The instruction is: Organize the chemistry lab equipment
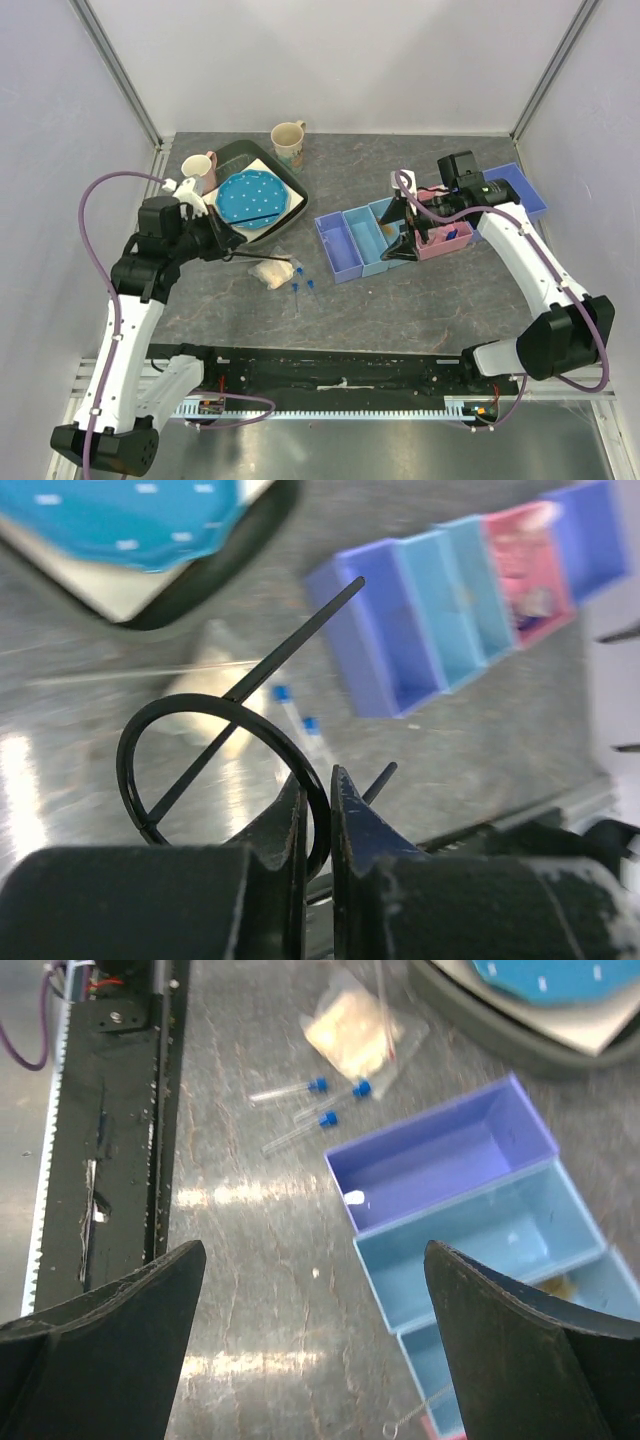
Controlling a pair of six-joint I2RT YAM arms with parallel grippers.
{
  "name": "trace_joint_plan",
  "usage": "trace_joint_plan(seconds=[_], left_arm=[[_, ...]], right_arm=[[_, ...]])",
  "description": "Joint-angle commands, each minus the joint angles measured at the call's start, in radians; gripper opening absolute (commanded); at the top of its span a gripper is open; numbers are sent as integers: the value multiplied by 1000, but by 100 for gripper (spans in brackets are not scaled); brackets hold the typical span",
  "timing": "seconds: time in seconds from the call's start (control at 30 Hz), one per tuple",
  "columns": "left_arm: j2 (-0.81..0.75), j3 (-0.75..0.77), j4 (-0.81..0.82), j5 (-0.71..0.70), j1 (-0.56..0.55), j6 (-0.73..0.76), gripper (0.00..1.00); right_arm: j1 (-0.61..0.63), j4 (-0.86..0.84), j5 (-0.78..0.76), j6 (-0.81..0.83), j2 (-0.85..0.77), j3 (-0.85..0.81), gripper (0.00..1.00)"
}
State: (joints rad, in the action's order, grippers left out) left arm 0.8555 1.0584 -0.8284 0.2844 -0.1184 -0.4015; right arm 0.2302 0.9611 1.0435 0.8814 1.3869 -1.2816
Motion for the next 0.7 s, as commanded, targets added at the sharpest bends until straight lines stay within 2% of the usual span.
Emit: trace_joint_plan(seconds=[0.0, 0.1, 0.23, 0.27, 0.37, 0.43, 0.63, 0.67], left_arm=[[-27, -54, 300, 326, -42, -202, 2], [-27, -77, 409, 329, -113, -281, 2], [0, -97, 514, 288, -240, -350, 2], [14, -101, 529, 277, -259, -361, 2], [36, -113, 595, 251, -306, -399, 2], [43, -115, 607, 211, -329, -411, 2], [42, -138, 626, 122, -360, -436, 2], [40, -141, 633, 121, -362, -441, 2]], right_arm=[[70, 51, 137, 70, -12, -100, 98], [162, 48, 135, 12, 7, -180, 98], [352, -19, -52, -109, 24, -274, 98], [379, -47, -145, -122, 26, -278, 98], [480, -50, -294, -130, 43, -291, 98], [540, -44, -344, -148, 57, -292, 98], [636, -42, -448, -220, 104, -295, 78], [641, -54, -459, -246, 115, -297, 70]])
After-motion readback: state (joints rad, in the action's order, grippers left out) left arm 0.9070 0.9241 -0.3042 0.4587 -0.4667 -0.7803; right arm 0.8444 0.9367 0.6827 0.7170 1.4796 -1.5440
